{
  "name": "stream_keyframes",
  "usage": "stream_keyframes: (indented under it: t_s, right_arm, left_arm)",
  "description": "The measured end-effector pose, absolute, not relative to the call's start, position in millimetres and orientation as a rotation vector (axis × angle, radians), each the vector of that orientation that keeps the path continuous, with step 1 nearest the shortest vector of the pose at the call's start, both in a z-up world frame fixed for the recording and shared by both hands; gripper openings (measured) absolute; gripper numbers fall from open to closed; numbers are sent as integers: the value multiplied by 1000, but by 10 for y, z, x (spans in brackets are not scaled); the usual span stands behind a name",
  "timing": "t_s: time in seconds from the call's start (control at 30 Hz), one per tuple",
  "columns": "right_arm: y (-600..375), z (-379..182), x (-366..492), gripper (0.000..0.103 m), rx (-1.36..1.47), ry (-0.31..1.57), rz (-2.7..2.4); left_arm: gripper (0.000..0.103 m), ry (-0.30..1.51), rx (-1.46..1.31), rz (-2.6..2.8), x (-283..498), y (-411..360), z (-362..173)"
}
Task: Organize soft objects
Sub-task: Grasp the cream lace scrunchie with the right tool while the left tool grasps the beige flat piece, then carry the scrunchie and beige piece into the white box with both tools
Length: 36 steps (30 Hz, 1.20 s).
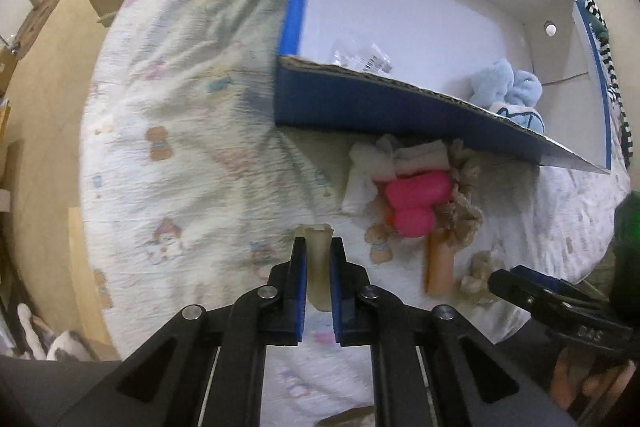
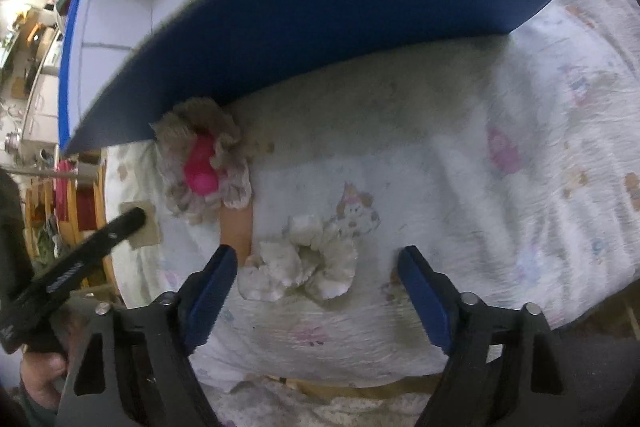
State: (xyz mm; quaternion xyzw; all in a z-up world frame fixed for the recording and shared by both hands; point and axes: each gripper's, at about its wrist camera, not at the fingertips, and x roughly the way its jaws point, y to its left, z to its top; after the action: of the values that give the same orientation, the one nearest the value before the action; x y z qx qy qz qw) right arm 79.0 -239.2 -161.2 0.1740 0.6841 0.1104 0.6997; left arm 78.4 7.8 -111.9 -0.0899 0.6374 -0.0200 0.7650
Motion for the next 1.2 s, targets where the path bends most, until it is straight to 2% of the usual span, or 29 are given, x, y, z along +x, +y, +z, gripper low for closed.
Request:
stream_keyframes:
  t_s: [0.1,0.2,0.23,0.27,0.37,0.7,0.93,1.2]
  right_arm:
    - [-2320,-1677,789,88,350,1539,242]
    - [-2139,-1692,777,75,260,1522,256]
    - [-2097,-1683,767,61,247,1516,268]
    - [-2084,-1680,763,42,238,1509,279]
    - [-2110,-1585,748,30,238,1471,280]
    - [-2248,-1172,724,28,298,1280,274]
    - [-2295,-785,638,28,232,1102,262]
    - [-2498,-643,650,28,323,1079,250]
  left_arm:
    - [9,1366,-184,-35,688,146,-1044]
    - [9,1353,-181,-29,662,237,-1026]
    - [9,1351,-173,-25,662,233,-1025]
    - [9,1348,-162,-16,661,241,-1017]
    - [9,1339,-157,-6,651,316,-979]
    - [9,1278,-141,22,673,265,-878]
    - [9,1253,-139,45,696,245,-847]
    - [9,1166,-133,52,640,198,-575]
